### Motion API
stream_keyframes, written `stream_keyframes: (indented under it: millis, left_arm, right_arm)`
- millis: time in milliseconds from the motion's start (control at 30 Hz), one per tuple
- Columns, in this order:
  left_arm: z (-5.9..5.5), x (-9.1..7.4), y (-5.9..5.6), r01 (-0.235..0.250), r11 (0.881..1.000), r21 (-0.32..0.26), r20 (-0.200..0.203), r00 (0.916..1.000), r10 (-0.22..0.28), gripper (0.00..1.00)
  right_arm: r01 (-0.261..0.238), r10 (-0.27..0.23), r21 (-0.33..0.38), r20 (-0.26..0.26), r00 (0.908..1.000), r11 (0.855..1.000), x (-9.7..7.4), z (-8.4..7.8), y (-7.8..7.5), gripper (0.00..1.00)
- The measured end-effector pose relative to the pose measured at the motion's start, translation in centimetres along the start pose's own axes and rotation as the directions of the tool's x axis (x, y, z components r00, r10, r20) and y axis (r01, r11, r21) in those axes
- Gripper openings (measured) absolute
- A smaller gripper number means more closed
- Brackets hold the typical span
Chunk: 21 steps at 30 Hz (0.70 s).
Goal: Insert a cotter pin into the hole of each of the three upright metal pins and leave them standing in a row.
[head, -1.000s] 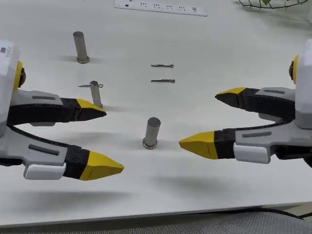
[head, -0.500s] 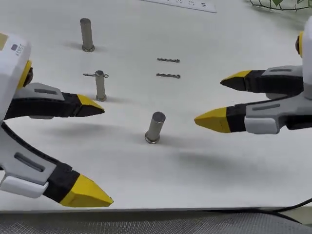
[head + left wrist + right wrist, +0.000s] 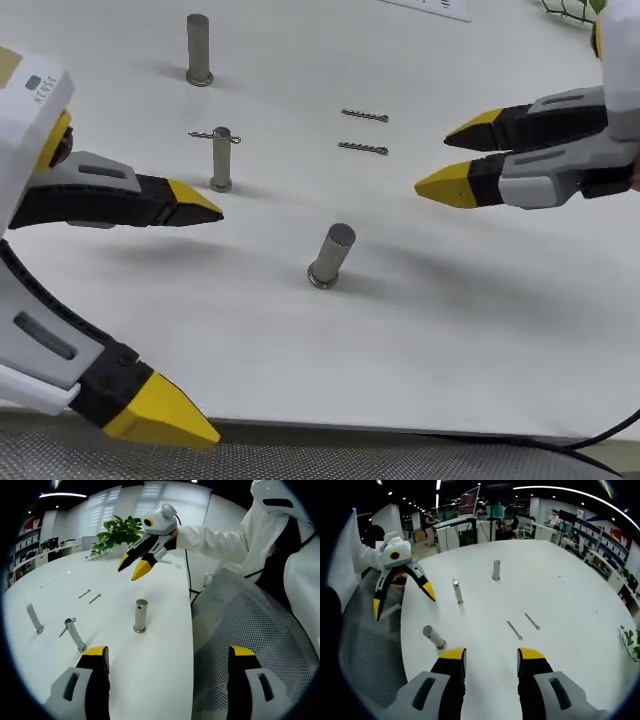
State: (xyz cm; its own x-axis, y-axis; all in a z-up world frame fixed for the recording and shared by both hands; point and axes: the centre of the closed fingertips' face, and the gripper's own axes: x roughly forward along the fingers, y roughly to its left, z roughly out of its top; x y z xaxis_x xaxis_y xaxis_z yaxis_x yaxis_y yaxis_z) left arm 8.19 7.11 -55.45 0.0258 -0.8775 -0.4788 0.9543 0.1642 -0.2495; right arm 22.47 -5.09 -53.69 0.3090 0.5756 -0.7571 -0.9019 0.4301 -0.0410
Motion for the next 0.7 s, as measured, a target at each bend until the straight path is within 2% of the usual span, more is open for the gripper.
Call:
stream_keyframes:
  millis: [233,433,567,700]
  left_arm:
    - [-0.4,-0.6,0.4,-0.024,1.000,-0.014,0.000,0.9997,0.024,0.98]
    - [-0.7,-0.9,0.4,-0.031,0.999,-0.029,0.004,0.9995,0.031,0.95]
    - [-0.8,-1.0,0.6,-0.041,0.999,-0.018,-0.002,0.9991,0.041,0.90]
    - [-0.7,-1.0,0.4,-0.035,0.999,-0.037,0.009,0.9993,0.035,0.90]
  right_arm:
    - [-0.038,0.033,-0.074,-0.066,0.9972,0.997,1.7,0.1,-1.3,0.31]
    - [-0.067,0.054,-0.122,-0.108,0.9927,0.990,4.0,0.4,-2.6,0.23]
    - [-0.051,0.024,-0.184,-0.148,0.9887,0.982,5.3,0.2,-3.8,0.14]
    - [-0.083,0.053,-0.193,-0.153,0.9868,0.978,6.5,0.6,-3.7,0.10]
